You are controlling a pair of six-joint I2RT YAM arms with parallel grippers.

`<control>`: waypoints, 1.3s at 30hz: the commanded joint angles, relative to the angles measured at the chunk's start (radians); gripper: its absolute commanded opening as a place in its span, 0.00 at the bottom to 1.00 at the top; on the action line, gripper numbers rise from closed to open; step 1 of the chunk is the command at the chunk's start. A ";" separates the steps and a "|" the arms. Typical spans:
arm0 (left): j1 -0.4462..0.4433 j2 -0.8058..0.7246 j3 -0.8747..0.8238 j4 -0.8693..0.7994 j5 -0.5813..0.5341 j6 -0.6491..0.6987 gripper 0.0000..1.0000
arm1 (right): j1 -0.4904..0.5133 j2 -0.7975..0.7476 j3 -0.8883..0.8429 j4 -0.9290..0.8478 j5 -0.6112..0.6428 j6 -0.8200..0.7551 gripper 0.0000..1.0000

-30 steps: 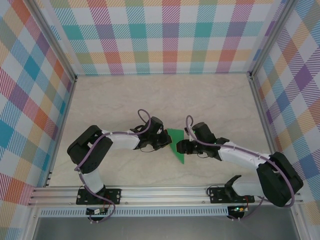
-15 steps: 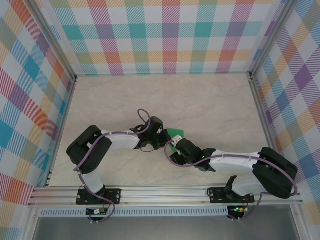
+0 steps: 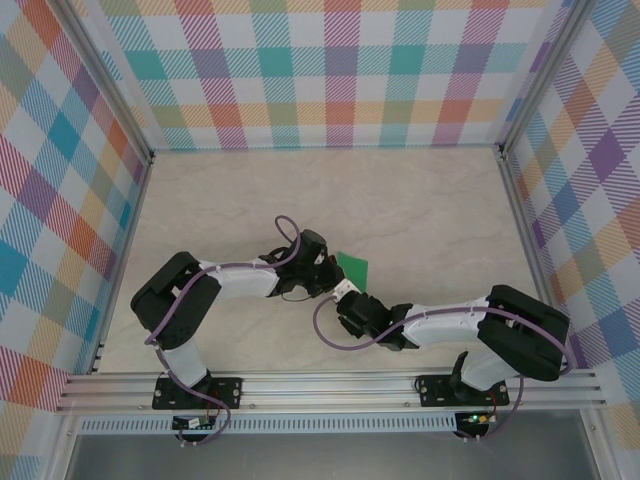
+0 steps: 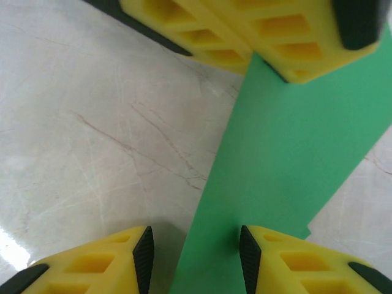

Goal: Fold a paper plane with a square sheet of paper (pick it up from the middle)
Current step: Fold the wing for the fifth time at the center of the table.

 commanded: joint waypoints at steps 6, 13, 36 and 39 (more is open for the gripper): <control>-0.014 -0.031 0.011 -0.036 -0.008 0.000 0.00 | 0.024 -0.023 0.026 0.034 0.108 0.006 0.42; -0.014 -0.026 0.008 -0.036 -0.010 -0.002 0.00 | 0.033 -0.038 0.016 0.061 0.105 -0.002 0.40; -0.015 -0.035 0.006 -0.043 -0.012 -0.001 0.00 | 0.034 0.018 0.037 0.012 0.139 0.053 0.13; -0.014 -0.036 0.007 -0.050 -0.014 0.001 0.00 | 0.034 0.022 0.037 0.015 0.151 0.058 0.08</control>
